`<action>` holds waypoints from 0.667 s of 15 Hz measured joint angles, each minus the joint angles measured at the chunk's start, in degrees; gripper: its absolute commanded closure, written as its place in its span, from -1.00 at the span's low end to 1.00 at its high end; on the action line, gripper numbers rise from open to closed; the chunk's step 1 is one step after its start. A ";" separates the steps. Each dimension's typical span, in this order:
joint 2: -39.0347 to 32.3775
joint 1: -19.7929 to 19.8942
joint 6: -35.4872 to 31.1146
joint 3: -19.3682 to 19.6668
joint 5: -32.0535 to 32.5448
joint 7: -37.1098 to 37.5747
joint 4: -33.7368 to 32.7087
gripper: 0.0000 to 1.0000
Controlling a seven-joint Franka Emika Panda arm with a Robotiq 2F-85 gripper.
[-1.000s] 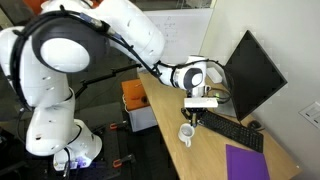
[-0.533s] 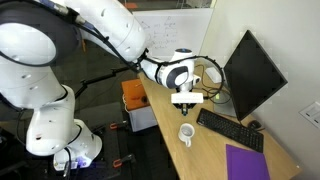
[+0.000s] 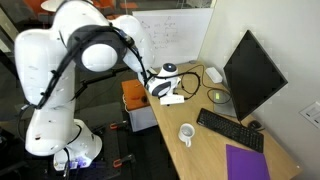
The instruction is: Take the marker from the cup and put it on the table
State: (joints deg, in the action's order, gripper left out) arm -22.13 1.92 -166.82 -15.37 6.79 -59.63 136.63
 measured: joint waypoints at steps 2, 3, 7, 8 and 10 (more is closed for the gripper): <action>-6.37 1.48 -0.93 -2.59 0.42 -1.61 -3.36 0.90; -9.14 1.59 -0.93 -2.71 1.49 -1.89 -5.45 0.90; -17.69 0.23 -0.93 0.24 8.18 -1.86 -13.63 0.09; -19.42 0.21 -0.93 0.39 8.93 -1.86 -15.45 0.06; -22.03 0.14 -0.93 0.41 10.05 -1.85 -18.28 -0.20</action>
State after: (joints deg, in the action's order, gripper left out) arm -44.16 2.06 -167.75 -14.96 16.85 -61.47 118.36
